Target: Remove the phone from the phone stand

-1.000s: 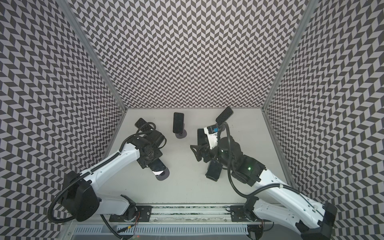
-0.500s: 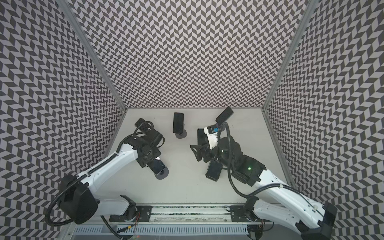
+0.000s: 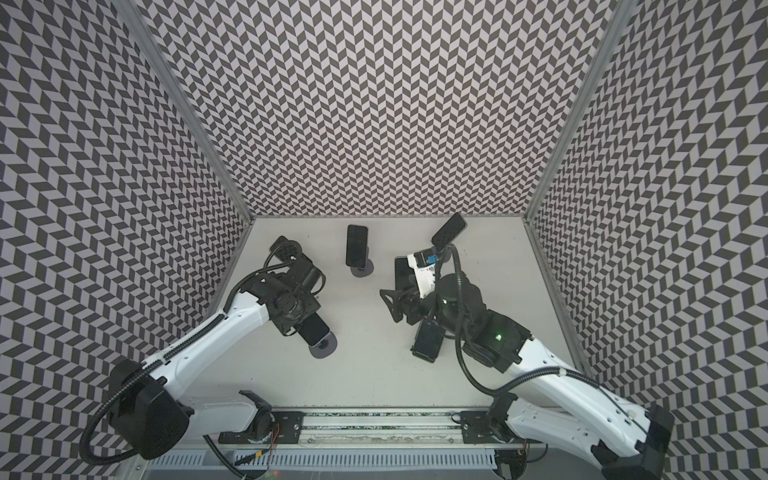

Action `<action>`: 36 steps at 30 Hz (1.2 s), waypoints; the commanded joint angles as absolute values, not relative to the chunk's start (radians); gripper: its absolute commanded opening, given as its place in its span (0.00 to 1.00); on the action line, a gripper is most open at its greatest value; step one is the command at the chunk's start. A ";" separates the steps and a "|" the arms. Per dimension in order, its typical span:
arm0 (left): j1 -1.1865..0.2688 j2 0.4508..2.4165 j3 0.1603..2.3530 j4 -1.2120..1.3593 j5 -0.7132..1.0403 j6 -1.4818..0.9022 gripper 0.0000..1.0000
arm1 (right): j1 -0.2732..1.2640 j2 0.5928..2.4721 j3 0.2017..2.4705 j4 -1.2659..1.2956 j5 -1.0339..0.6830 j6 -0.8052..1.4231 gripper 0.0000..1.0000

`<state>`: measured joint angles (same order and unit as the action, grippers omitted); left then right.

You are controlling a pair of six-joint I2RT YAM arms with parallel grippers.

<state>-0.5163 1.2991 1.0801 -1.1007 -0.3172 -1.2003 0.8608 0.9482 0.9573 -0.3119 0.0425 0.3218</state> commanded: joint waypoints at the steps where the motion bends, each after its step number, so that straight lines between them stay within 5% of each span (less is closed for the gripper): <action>1: -0.512 1.275 1.091 -1.100 -0.345 -1.193 0.68 | 0.857 0.948 0.969 -0.259 0.024 0.328 0.89; 36: -0.587 1.277 1.235 -1.172 -0.393 -1.164 0.64 | 0.857 0.944 0.965 -0.244 0.015 0.328 0.88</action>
<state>-0.5755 1.2995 1.1839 -1.1557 -0.3462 -1.1725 0.8608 0.9562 0.9573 -0.3027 0.0109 0.3222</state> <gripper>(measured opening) 0.708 0.878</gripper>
